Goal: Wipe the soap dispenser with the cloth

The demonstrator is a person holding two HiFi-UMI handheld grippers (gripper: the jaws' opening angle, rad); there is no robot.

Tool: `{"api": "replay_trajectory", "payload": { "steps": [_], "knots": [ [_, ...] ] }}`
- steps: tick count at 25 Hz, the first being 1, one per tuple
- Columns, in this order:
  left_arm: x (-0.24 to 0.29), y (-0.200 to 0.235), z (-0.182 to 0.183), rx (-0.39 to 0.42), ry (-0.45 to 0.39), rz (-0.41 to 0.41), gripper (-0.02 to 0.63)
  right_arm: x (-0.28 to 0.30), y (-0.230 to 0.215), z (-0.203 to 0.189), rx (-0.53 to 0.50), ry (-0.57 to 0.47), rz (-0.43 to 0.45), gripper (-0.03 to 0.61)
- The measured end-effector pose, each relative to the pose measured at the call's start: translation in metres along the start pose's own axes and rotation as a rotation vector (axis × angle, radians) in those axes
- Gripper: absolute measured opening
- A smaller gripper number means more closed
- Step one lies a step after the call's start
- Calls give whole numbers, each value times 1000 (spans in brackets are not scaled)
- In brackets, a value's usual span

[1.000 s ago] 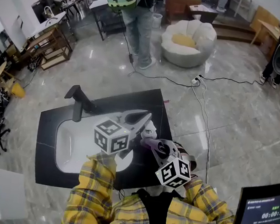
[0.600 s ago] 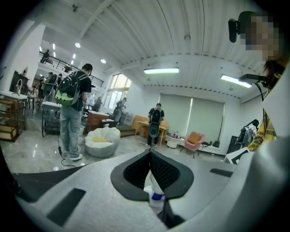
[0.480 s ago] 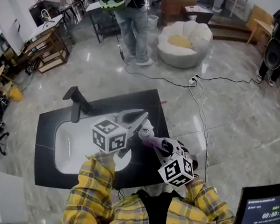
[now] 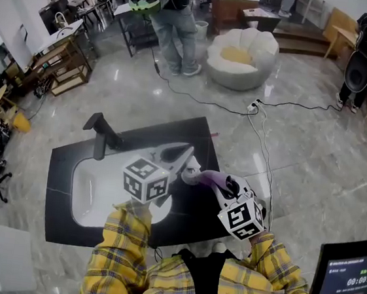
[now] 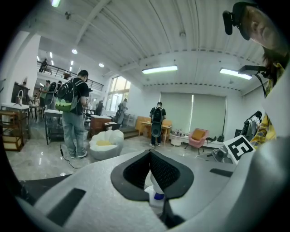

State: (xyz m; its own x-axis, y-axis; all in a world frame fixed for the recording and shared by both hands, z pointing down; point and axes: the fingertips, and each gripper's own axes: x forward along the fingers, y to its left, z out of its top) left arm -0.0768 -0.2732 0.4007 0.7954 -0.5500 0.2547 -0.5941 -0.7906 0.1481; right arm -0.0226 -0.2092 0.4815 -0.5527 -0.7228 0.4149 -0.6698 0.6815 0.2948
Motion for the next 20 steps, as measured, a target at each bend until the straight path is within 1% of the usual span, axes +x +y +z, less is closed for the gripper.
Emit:
{"api": "replay_trajectory", "payload": {
  "steps": [3, 5, 7, 9, 10, 12, 14, 15, 20],
  "knots": [
    [0, -1, 1, 14, 4, 8, 5, -3, -13, 2, 43, -16, -36, 48],
    [0, -1, 1, 39, 7, 27, 6, -2, -18, 3, 78, -31, -47, 48],
    [-3, 1, 2, 74, 2, 74, 6, 0, -19, 3, 113, -37, -46, 48],
    [-9, 7, 5, 79, -25, 136, 6, 6, -20, 1, 131, -35, -40, 48],
    [-14, 10, 7, 59, -46, 165, 6, 10, -21, -1, 137, -34, -37, 48],
    [-25, 16, 7, -13, -79, 209, 6, 17, -21, -3, 152, -28, -27, 48],
    [-36, 15, 6, -79, -88, 228, 6, 21, -20, -4, 164, -18, -17, 48],
    [-40, 11, 4, -97, -82, 231, 6, 23, -20, -3, 164, -12, -12, 48],
    [-44, -11, -13, -99, -6, 231, 6, 39, -19, 0, 120, 5, 7, 48]
  ]
}}
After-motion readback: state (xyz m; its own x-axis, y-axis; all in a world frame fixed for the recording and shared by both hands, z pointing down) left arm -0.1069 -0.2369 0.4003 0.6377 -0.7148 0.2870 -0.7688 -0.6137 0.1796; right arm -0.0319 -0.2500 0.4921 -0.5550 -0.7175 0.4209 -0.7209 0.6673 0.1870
